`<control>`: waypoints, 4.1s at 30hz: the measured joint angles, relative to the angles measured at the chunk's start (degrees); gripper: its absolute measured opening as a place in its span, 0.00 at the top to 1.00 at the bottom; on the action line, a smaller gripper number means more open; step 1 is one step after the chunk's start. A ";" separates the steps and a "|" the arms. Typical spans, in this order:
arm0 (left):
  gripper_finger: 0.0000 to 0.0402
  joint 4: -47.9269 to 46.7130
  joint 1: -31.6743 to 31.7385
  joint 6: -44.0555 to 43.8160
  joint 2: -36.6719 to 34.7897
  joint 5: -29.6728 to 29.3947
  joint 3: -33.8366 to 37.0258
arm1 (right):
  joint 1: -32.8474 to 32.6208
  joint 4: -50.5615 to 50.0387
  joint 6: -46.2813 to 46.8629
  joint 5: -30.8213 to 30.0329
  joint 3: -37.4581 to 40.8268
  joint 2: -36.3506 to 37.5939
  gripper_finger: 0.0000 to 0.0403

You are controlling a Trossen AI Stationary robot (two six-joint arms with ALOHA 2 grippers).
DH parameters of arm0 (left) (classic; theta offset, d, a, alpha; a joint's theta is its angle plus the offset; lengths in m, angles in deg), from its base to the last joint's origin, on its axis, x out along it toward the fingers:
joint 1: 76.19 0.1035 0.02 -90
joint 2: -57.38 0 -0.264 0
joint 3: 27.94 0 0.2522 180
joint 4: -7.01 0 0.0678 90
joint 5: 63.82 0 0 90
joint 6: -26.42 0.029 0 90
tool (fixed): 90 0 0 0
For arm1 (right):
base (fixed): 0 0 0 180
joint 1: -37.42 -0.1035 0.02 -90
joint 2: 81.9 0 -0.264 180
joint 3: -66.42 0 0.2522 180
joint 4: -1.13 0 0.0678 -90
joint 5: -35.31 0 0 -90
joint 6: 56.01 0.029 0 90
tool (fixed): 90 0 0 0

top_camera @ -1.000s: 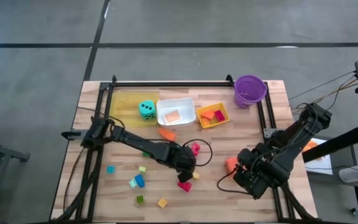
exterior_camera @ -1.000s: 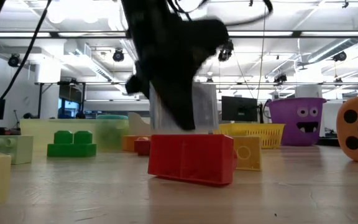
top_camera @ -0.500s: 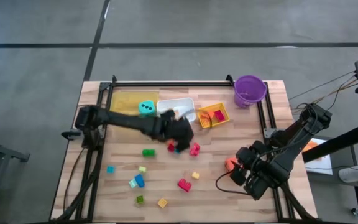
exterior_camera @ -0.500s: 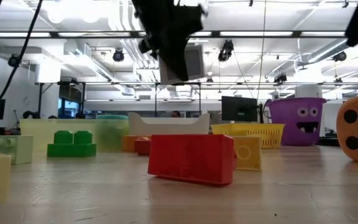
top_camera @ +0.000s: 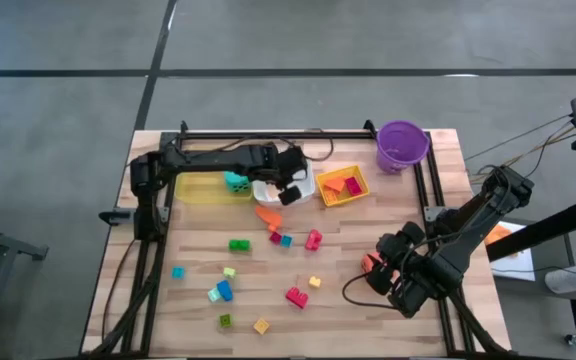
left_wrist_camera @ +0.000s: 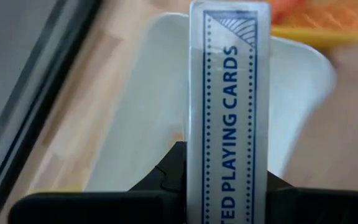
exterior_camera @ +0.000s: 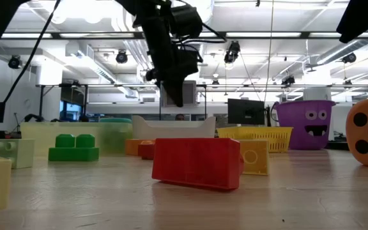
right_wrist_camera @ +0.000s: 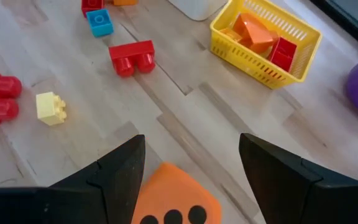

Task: Pick & Place Toys
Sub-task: Put the blue playing cards box into the white bin

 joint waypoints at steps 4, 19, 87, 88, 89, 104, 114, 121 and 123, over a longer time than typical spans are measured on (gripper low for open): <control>0.87 1.51 -0.16 5.87 0.20 1.38 2.77 | 0.02 0.09 -0.63 -0.67 0.00 0.00 0.36; 0.87 16.13 0.22 4.40 0.20 2.07 15.55 | 0.04 1.20 -1.30 -1.90 -0.06 0.02 0.36; 0.41 18.00 1.00 4.28 -0.01 3.12 18.49 | 0.02 2.80 -3.73 -3.15 -0.11 0.07 0.36; 0.38 17.57 1.00 4.30 -0.03 3.10 18.34 | 0.02 2.80 -3.73 -3.15 -0.11 0.07 0.36; 0.35 16.93 1.00 4.37 -0.06 3.12 18.09 | 0.02 2.80 -3.73 -3.15 -0.11 0.07 0.36; 0.21 0.72 0.92 4.51 -0.37 3.16 5.35 | 0.00 2.82 -3.73 -3.12 -0.11 0.07 0.36; 0.46 -8.15 0.92 4.73 -1.45 3.14 -0.40 | 0.00 2.83 -3.75 -3.10 -0.11 0.07 0.36; 0.69 -8.69 0.65 4.69 -2.64 3.94 -0.61 | 0.00 2.85 -3.75 -3.06 -0.11 0.07 0.36; 0.76 -9.23 0.42 5.32 -2.64 6.04 -0.56 | 0.00 2.85 -3.75 -3.05 -0.11 0.07 0.36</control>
